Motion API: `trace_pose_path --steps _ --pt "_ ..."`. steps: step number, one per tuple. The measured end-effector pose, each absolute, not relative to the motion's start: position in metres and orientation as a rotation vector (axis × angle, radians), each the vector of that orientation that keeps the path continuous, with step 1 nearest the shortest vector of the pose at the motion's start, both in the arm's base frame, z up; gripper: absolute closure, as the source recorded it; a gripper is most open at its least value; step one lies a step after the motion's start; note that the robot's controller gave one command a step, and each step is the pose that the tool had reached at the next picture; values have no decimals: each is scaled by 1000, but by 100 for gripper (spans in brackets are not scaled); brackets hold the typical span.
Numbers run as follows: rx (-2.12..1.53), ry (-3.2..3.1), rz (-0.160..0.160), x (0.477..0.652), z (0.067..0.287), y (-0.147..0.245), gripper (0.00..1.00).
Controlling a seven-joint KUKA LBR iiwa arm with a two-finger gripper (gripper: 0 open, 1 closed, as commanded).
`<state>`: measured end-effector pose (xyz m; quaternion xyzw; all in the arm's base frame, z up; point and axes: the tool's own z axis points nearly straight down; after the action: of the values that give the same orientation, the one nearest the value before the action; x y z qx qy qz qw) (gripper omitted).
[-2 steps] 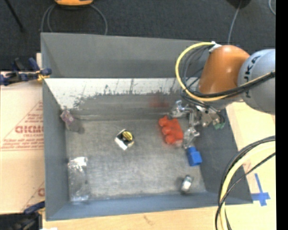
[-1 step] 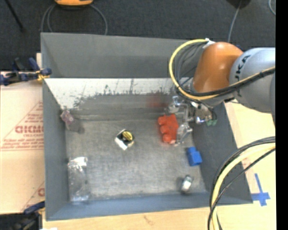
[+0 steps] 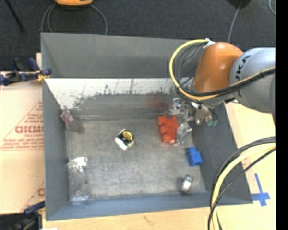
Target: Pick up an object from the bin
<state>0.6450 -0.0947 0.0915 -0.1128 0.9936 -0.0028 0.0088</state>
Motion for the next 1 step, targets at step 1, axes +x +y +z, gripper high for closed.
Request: trace_pose_path --steps 1 --pt "-260 3115 -1 629 92 -147 100"
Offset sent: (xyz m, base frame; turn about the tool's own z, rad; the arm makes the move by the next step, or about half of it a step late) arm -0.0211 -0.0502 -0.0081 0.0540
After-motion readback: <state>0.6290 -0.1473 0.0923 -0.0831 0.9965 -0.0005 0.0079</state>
